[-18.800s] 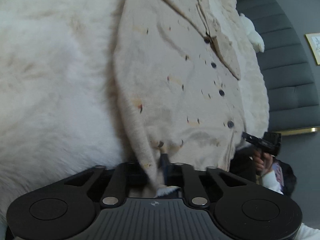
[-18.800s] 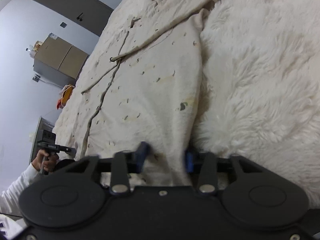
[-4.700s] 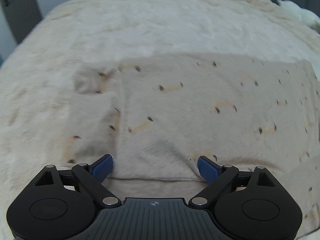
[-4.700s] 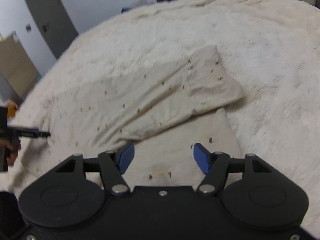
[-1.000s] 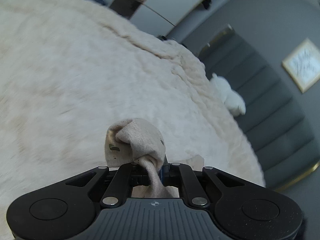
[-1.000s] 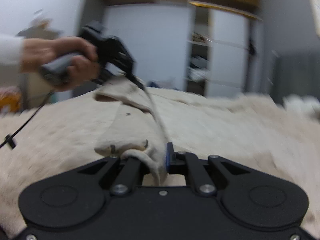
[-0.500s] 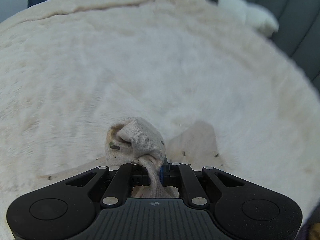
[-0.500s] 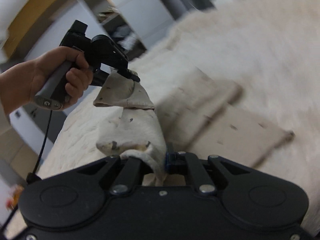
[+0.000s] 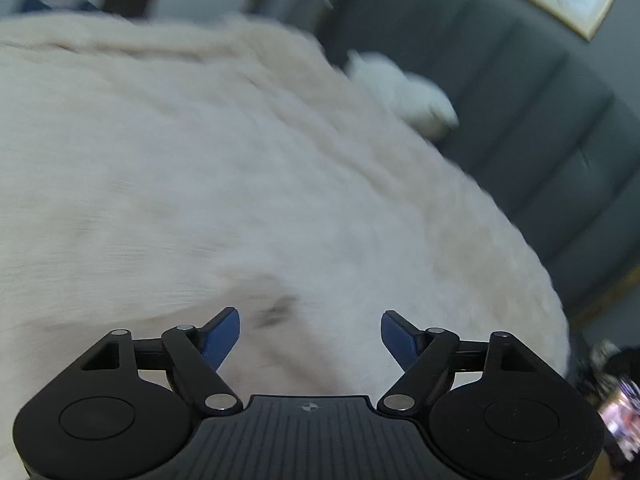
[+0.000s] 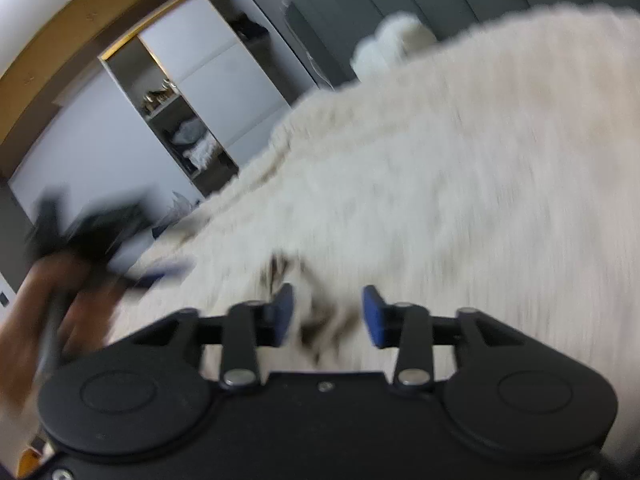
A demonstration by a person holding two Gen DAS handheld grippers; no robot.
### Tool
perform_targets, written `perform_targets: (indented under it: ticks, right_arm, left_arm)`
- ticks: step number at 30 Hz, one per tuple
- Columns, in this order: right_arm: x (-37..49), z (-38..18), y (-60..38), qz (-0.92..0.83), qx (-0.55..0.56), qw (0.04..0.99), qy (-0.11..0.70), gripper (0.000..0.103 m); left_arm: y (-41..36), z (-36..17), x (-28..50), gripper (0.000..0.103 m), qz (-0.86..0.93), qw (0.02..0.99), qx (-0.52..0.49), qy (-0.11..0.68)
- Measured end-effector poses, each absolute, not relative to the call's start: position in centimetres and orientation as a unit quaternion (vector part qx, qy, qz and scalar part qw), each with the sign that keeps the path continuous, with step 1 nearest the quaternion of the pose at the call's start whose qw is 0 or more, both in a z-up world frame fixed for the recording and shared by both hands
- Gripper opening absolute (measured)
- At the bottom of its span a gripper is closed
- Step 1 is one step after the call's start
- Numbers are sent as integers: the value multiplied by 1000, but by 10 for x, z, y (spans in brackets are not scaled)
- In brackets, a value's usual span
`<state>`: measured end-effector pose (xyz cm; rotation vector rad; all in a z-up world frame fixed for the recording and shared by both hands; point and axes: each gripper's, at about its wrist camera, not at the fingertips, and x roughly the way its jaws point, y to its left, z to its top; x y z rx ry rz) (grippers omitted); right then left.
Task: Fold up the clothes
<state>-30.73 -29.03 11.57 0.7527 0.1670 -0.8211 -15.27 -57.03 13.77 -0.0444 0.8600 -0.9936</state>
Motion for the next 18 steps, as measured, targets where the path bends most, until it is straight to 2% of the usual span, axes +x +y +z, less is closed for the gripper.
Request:
perform_targets:
  ticks: [3,7,9,14,15,16,17,18]
  right_arm:
    - [-277,118,-341,-350,350,862,108,54]
    - [-212,113,-398,-286,344,877,176,53]
    - [-170,102,-414,-241,375,870,211,50]
    - [-84,62,-430,-227,392,836,309,46]
    - [-80,57,-434,-237,405,828,308,43]
    - [-79,53,-439,-238,422,821,300,33]
    - [-78,48,-448,-234,449,813,287,18]
    - [-79,45,-454,-230,468,808,276,4]
  left_arm:
    - [-507,102,-150,79,-410,829,-34,378]
    - [-456,48,-144,79,-391,826,-113,390]
    - [-449,31,-138,72,-372,822,-111,418]
    - [-453,20,-106,71,-370,802,-189,430]
    - [-458,13,-97,69,-369,794,-194,442]
    - [-461,8,-92,68,-368,792,-195,446]
    - [-462,0,-88,56,-374,782,-205,454]
    - [-462,-7,-84,34,-379,773,-215,461]
